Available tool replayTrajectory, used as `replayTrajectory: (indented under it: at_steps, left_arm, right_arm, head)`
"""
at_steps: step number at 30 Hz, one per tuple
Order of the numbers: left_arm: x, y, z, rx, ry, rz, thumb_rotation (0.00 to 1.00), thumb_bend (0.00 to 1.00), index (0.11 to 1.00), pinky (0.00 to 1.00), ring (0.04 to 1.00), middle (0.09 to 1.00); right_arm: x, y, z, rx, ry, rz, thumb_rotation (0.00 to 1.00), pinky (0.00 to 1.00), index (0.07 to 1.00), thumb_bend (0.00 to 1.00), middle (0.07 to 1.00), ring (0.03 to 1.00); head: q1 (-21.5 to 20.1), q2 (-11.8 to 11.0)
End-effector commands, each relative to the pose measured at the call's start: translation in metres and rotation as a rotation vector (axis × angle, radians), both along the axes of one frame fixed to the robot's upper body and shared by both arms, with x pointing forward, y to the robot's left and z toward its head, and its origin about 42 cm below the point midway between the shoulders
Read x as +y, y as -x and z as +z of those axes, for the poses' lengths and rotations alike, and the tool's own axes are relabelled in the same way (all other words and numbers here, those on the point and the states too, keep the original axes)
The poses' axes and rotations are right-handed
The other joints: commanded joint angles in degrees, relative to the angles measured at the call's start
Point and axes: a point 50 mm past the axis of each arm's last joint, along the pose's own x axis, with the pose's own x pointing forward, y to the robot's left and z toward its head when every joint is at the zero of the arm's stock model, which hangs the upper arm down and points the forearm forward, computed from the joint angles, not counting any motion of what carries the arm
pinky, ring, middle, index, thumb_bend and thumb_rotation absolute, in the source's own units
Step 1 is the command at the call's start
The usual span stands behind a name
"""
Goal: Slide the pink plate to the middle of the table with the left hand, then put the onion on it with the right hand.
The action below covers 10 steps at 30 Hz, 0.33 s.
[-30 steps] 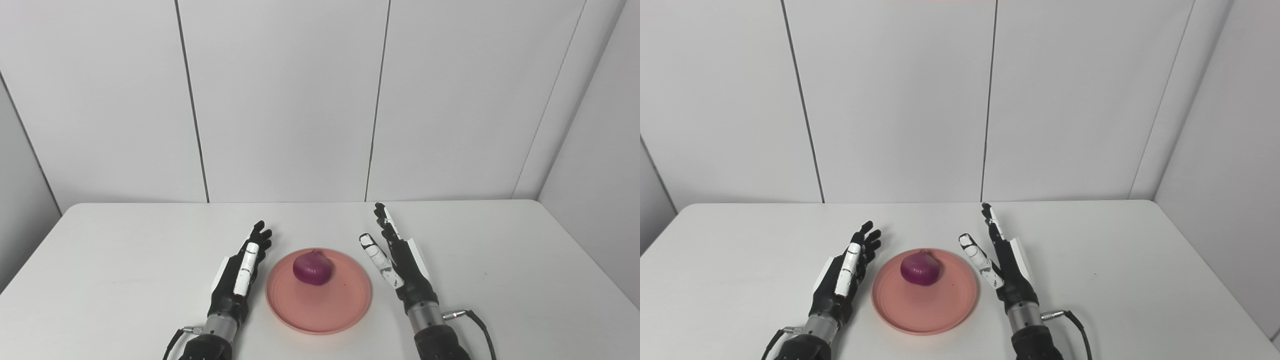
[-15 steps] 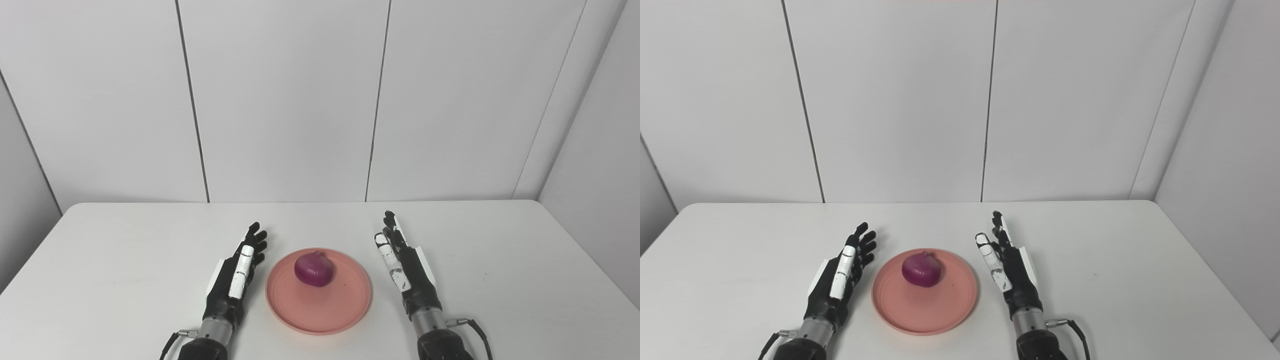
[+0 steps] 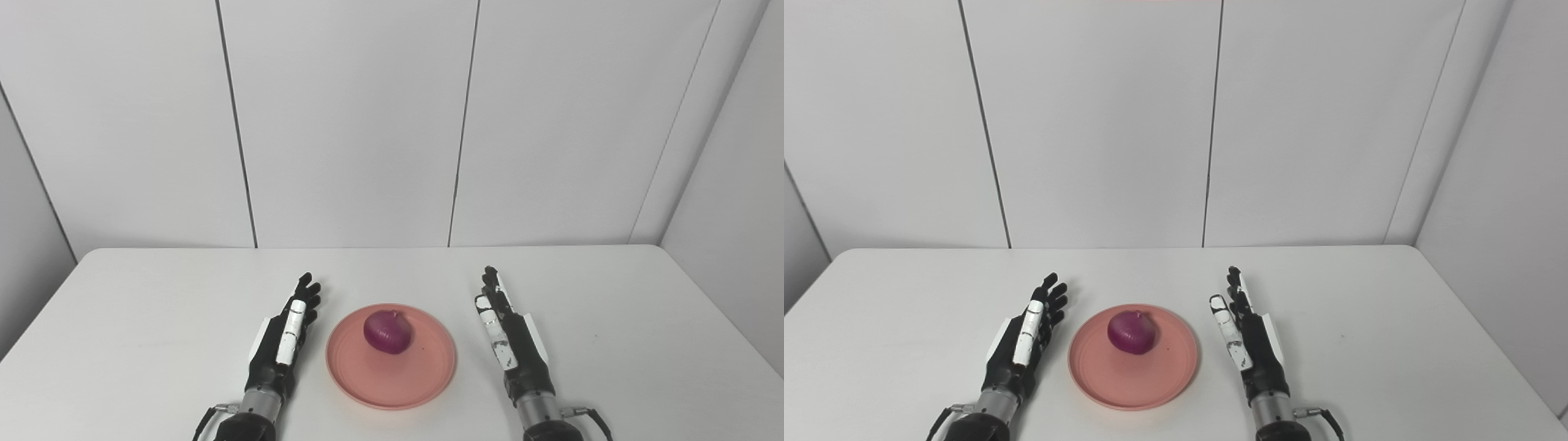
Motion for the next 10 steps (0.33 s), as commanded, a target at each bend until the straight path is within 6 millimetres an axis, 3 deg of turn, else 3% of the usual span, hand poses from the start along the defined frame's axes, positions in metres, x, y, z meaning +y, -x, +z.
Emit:
replayTrajectory:
  at_steps: [1, 10]
  left_arm:
    - [-0.0008, -0.0148, 0.0285, -0.115, 0.014, -0.004, 1.00, 0.63, 0.961, 0.98, 0.969, 0.961]
    - [0.0038, -0.0151, 0.0281, -0.126, 0.011, 0.004, 1.00, 0.62, 0.957, 0.97, 0.964, 0.960]
  right_arm:
    - [0.0053, -0.0088, 0.0215, -0.087, -0.018, 0.025, 1.00, 1.00, 1.000, 0.56, 1.000, 1.000]
    - [0.0072, -0.0054, 0.0162, -0.081, 0.006, 0.037, 1.00, 1.00, 1.000, 0.56, 1.000, 1.000]
  head:
    - [-0.04, 0.10]
    - [-0.08, 0.23]
